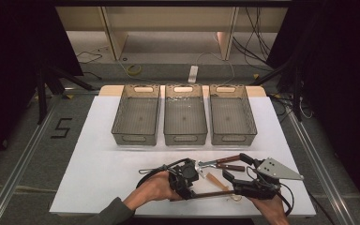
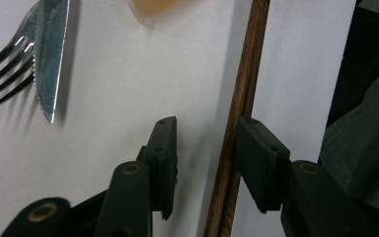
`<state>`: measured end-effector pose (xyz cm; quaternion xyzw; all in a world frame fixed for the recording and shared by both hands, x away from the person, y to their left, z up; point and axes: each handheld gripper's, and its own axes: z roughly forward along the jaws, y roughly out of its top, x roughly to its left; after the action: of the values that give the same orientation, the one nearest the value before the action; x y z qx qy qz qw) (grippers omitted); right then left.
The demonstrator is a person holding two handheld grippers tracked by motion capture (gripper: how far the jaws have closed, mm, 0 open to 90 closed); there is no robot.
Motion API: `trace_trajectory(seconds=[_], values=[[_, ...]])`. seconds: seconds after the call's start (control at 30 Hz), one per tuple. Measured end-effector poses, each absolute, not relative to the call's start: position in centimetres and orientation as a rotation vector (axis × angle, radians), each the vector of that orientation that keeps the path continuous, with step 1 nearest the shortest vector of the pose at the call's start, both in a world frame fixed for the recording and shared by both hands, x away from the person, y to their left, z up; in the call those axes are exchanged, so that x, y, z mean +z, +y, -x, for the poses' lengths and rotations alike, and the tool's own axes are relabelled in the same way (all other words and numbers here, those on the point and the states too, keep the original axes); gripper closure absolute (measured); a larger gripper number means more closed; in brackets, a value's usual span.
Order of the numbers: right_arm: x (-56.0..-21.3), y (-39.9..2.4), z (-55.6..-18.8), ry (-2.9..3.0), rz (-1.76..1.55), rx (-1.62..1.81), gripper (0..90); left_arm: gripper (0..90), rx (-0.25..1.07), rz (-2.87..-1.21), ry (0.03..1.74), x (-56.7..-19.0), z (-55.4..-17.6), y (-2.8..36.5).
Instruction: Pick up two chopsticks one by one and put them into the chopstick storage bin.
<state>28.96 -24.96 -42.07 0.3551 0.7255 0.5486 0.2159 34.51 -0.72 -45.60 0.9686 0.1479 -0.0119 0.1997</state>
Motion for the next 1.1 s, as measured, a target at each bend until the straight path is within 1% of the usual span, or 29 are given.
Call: trace_trajectory(seconds=[0.27, 0.4, 0.57, 0.6, 0.87, 1.1], values=[[-42.07, -24.95, -28.95, 2.015, -0.981, 1.517, 17.9, 63.9, -0.016, -2.716, 0.393, -45.60, -34.43, -1.06], [-42.05, -24.96, -28.95, 2.014, -0.981, 1.520, 18.0, 67.1, -0.026, -2.731, 0.375, -45.68, -34.35, -1.18], [-42.07, -24.99, -28.98, 2.016, -0.979, 1.512, 18.1, 68.8, -0.036, -2.733, 0.373, -45.90, -34.26, -1.31], [-42.06, -25.07, -29.01, 2.012, -0.984, 1.514, 18.2, 70.7, -0.029, -2.734, 0.371, -45.92, -34.21, -1.33], [-42.05, -25.05, -28.98, 2.014, -0.978, 1.512, 18.2, 76.9, 0.001, -2.752, 0.339, -46.08, -34.06, -1.46], [-42.06, -25.06, -29.02, 2.014, -0.978, 1.513, 18.2, 80.0, 0.007, -2.751, 0.306, -46.08, -33.93, -1.42]])
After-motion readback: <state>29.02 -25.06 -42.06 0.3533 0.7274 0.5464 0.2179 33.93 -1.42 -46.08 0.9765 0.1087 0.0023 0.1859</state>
